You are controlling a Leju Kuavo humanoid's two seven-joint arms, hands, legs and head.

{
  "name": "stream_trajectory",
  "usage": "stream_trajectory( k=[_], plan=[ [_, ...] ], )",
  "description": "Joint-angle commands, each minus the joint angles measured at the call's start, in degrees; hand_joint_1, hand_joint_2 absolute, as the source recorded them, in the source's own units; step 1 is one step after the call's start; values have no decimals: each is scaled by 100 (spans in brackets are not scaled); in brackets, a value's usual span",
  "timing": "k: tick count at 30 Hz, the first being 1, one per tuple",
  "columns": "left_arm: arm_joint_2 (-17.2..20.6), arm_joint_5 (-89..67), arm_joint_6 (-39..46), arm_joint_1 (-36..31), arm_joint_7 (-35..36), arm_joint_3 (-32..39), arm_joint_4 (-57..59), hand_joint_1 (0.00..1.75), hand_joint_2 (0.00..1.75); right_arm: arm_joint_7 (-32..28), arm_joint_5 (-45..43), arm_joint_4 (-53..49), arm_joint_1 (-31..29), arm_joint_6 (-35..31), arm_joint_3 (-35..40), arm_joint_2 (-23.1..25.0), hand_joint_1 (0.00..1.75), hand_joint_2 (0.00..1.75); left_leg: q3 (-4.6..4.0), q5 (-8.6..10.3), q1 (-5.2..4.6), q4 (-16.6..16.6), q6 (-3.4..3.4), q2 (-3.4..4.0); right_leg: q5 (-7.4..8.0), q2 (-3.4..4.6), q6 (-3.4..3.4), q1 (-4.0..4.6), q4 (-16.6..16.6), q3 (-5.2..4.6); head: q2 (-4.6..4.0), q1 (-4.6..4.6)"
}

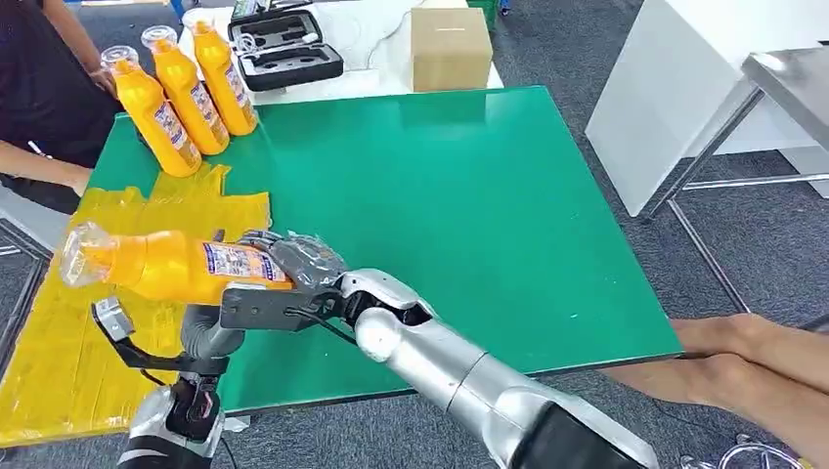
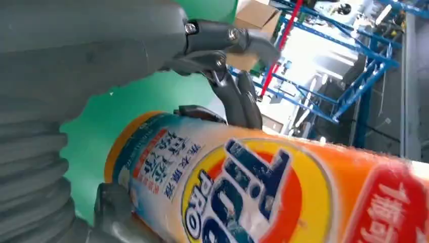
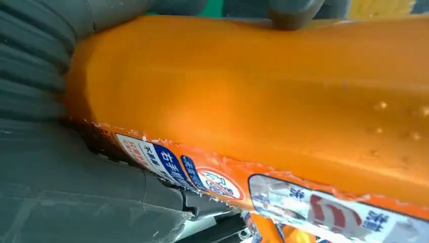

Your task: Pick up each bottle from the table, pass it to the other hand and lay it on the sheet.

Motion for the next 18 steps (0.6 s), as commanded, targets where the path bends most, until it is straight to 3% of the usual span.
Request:
stream_trajectory(
  k=[1, 10, 18],
  plan=[
    [-115, -200, 89, -833, 12, -198, 340, 0, 175, -100, 25, 457, 400, 180, 1013, 168, 175, 175, 27, -9, 8, -5, -4, -34, -17, -37, -6, 9, -6, 36, 0, -2],
    [-321, -332, 488, -927, -9, 320, 227, 0, 175, -189, 79, 641, 545, 158, 1006, 168, 175, 175, 39, -14, 10, -3, -5, -46, -27, -46, -10, 12, -4, 50, 0, 0],
    [-331, -346, 522, -903, 6, 367, 151, 0, 175, -227, 134, 763, 578, 136, 918, 162, 175, 175, 30, -9, 11, -4, -5, -43, -20, -40, -10, 12, -6, 40, 0, 2]
  ],
)
